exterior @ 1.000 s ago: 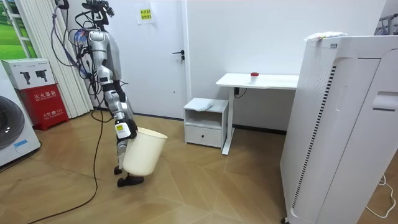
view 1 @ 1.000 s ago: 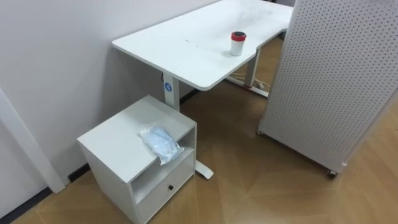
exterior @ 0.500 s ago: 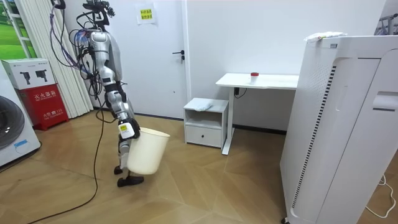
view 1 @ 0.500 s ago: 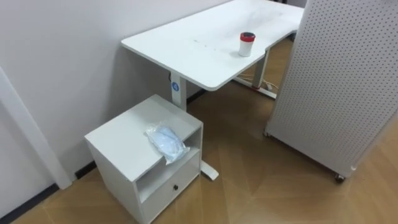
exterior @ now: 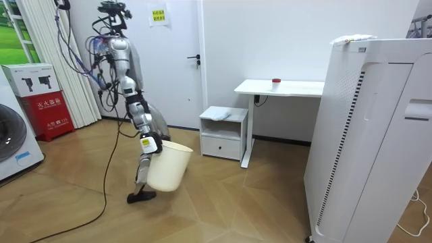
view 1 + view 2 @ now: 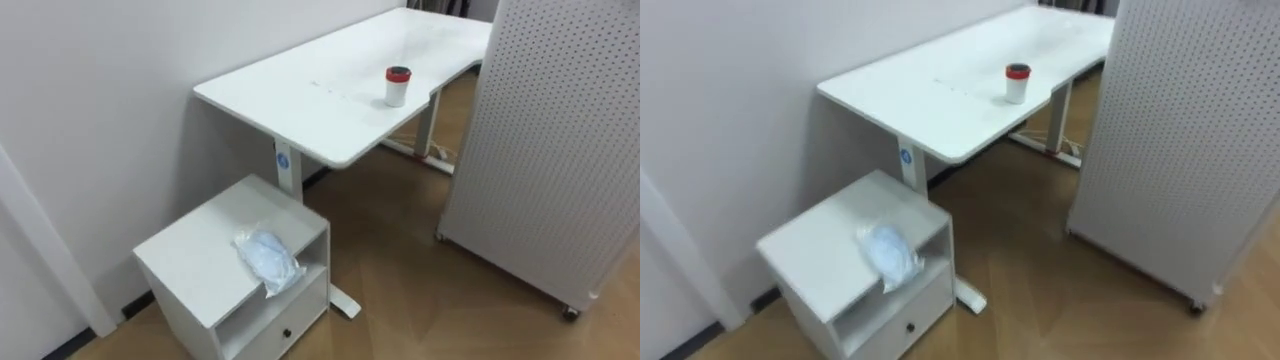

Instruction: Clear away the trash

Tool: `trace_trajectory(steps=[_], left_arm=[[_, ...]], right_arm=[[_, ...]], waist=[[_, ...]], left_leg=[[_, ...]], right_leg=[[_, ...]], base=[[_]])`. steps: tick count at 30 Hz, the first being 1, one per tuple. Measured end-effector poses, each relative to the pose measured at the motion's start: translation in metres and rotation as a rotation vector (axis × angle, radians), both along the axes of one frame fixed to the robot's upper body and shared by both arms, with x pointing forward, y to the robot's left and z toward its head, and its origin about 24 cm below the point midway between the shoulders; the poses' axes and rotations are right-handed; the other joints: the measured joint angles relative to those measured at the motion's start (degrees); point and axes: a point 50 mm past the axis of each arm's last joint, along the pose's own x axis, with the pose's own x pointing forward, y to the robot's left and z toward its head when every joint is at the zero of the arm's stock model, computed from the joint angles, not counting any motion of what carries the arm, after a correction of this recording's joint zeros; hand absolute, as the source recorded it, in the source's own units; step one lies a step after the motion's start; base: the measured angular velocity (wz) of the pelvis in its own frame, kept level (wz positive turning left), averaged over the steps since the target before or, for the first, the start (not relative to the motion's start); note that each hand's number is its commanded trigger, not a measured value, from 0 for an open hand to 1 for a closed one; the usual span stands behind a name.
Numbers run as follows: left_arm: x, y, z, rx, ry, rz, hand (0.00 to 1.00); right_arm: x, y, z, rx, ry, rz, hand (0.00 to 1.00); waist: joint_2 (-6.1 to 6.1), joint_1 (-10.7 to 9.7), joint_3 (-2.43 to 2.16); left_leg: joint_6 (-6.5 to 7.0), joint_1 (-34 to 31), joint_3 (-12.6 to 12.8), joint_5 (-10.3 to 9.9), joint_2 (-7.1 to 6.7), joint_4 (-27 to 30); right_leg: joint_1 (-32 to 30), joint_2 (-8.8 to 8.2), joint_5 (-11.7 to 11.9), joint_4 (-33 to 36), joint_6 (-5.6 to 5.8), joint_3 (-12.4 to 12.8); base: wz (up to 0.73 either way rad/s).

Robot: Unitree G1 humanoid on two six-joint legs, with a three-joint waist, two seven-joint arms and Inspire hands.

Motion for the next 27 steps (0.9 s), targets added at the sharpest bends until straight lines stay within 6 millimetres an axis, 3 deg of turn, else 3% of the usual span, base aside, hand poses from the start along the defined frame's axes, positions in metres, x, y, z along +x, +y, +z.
trace_trajectory(steps=[1,3,5,6,7,8,10,11,12,14,15,16,18,19,20,21,22,23,24,25,26,27], left_arm=[[0.004,0.000,0.000,-0.002,-0.017,-0.003,0.00],[0.013,0.000,0.000,-0.007,-0.050,-0.010,0.00],[0.024,0.000,0.000,-0.006,-0.086,-0.020,0.00],[0.026,0.000,0.000,-0.008,-0.092,-0.022,0.00],[0.029,-0.002,0.000,-0.014,-0.101,-0.023,0.00],[0.037,-0.002,0.000,-0.017,-0.122,-0.019,0.00],[0.053,-0.002,0.001,-0.017,-0.162,-0.029,0.00],[0.058,-0.001,0.002,-0.010,-0.177,-0.021,0.00],[0.059,-0.001,0.002,-0.007,-0.182,-0.014,0.00],[0.066,0.001,0.003,0.006,-0.207,0.005,0.00],[0.069,0.001,0.004,0.006,-0.217,0.005,0.00],[0.075,0.001,0.005,0.017,-0.238,-0.007,0.00],[0.085,0.002,0.008,0.040,-0.274,-0.028,0.00],[0.095,0.000,0.009,0.045,-0.310,-0.037,0.00],[0.104,-0.002,0.011,0.044,-0.349,-0.043,0.00],[0.109,-0.004,0.012,0.041,-0.368,-0.050,0.00],[0.115,-0.006,0.014,0.028,-0.404,-0.046,0.00],[0.117,-0.009,0.014,0.016,-0.419,-0.050,0.00],[0.118,-0.010,0.014,0.010,-0.424,-0.055,0.00],[0.117,-0.014,0.013,-0.001,-0.427,-0.053,0.00],[0.119,-0.016,0.014,-0.006,-0.442,-0.060,0.00],[0.120,-0.016,0.014,-0.003,-0.454,-0.061,0.00]], right_arm=[[0.001,0.000,0.000,-0.004,0.000,0.003,1.00],[0.005,-0.002,0.001,-0.015,-0.010,0.035,1.00],[0.008,-0.002,0.001,-0.023,-0.020,0.058,1.00],[0.010,-0.002,0.001,-0.026,-0.019,0.070,1.00],[0.011,-0.001,0.002,-0.032,-0.015,0.101,1.00],[0.012,-0.001,0.002,-0.035,-0.015,0.101,1.00],[0.014,-0.003,0.002,-0.046,-0.020,0.097,1.00],[0.021,-0.003,0.003,-0.053,-0.036,0.103,1.00],[0.026,-0.003,0.003,-0.057,-0.048,0.107,1.00],[0.036,-0.003,0.005,-0.063,-0.081,0.120,1.00],[0.036,-0.003,0.005,-0.060,-0.085,0.120,1.00],[0.038,-0.002,0.005,-0.053,-0.096,0.121,1.00],[0.047,-0.001,0.007,-0.049,-0.140,0.127,1.00],[0.053,-0.001,0.008,-0.048,-0.175,0.119,1.00],[0.055,0.000,0.008,-0.044,-0.190,0.111,1.00],[0.056,0.001,0.008,-0.040,-0.194,0.107,1.00],[0.057,0.002,0.008,-0.031,-0.207,0.097,1.00],[0.056,0.003,0.008,-0.025,-0.209,0.101,1.00],[0.056,0.004,0.007,-0.023,-0.211,0.102,1.00],[0.054,0.006,0.007,-0.020,-0.212,0.109,1.00],[0.053,0.010,0.005,-0.011,-0.212,0.111,1.00],[0.054,0.012,0.005,-0.006,-0.212,0.122,1.00]], waist=[[-0.87,0.2,-0.33],[-1.11,0.1,0.22],[-1.29,0.2,0.74],[-1.55,0.3,0.91],[-1.28,0.4,0.16],[-1.11,0.2,-0.39],[-1.00,0.2,-0.36],[-1.50,0.4,-0.07],[-1.47,0.5,-0.07],[-1.41,0.2,0.18],[-0.99,0.3,0.27],[0.05,0.5,-0.11],[0.38,0.4,0.16],[0.84,0.1,0.41],[1.39,0.0,0.70],[1.30,0.1,0.66],[1.17,0.1,0.67],[1.00,-0.4,0.59],[0.91,-0.8,0.59],[1.19,-1.7,0.28],[1.13,-1.3,-0.11],[1.24,-1.1,-0.04]], left_leg=[[0.89,0.0,1.1,-0.7,-0.67,1.9],[1.30,-0.3,1.3,-3.5,-0.91,5.7],[2.13,-2.1,1.7,-8.1,-0.52,14.2],[2.52,-2.9,2.5,-9.0,-0.21,16.4],[2.49,-3.3,3.2,-11.1,-0.50,17.0],[2.27,-2.0,3.3,-13.8,-0.83,15.7],[3.65,-1.1,4.1,-15.4,-2.05,16.4],[3.94,0.6,4.6,-16.4,-2.83,15.9],[4.08,1.4,4.6,-16.8,-3.21,15.6],[4.70,5.3,3.7,-18.0,-4.29,13.4],[4.85,6.3,3.2,-18.3,-4.30,12.7],[4.97,7.8,2.3,-18.5,-4.16,11.2],[5.03,9.0,0.9,-18.5,-3.88,9.5],[5.03,9.3,0.0,-18.5,-3.05,9.1],[4.83,9.7,-1.0,-18.4,-2.45,8.4],[4.73,10.0,-1.2,-18.3,-2.16,7.8],[4.41,11.0,-2.1,-18.1,-1.89,6.7],[4.04,12.3,-3.2,-18.0,-1.87,5.1],[3.80,13.1,-3.8,-18.0,-1.86,4.4],[3.17,14.8,-5.1,-17.9,-1.39,2.9],[2.38,16.4,-5.3,-17.4,-0.69,0.9],[2.16,17.1,-5.2,-17.3,-0.22,0.2]], right_leg=[[0.5,-1.09,-0.3,-0.7,0.91,0.5],[2.3,-2.09,0.8,-2.3,2.79,0.5],[5.0,-3.21,1.0,-3.3,3.22,1.6],[5.5,-3.38,1.0,-3.3,3.22,2.3],[5.6,-3.80,0.7,-1.6,3.71,2.2],[3.8,-4.71,-0.3,2.7,5.44,1.8],[0.8,-6.49,-0.3,10.6,6.64,0.4],[-1.3,-8.00,1.2,16.9,7.77,-0.6],[-2.4,-8.61,2.6,20.3,7.76,-0.9],[-5.8,-9.90,11.9,30.4,6.76,-2.6],[-6.7,-9.93,15.2,32.4,6.44,-2.7],[-9.1,-9.84,20.1,36.0,6.09,-2.8],[-14.8,-9.34,15.3,40.1,5.36,-3.1],[-18.9,-7.73,11.2,39.4,4.60,-3.4],[-22.1,-6.40,8.5,35.1,4.62,-3.9],[-23.0,-5.83,7.7,31.4,4.62,-4.2],[-23.9,-4.98,7.5,22.5,4.57,-4.7],[-23.0,-4.06,8.3,12.1,4.52,-5.1],[-22.5,-3.88,10.4,7.7,4.47,-5.1],[-20.5,-2.95,15.3,4.1,3.70,-5.7],[-18.6,-1.74,16.0,1.2,3.30,-5.8],[-17.9,-1.16,16.5,0.3,3.05,-6.1]], base=[[-0.30],[-0.29],[-0.35],[-0.30],[-0.12],[0.07],[0.21],[0.00],[0.00],[0.14],[0.16],[0.08],[0.14],[0.34],[0.36],[0.32],[0.36],[0.38],[0.56],[0.37],[0.26],[0.00]])
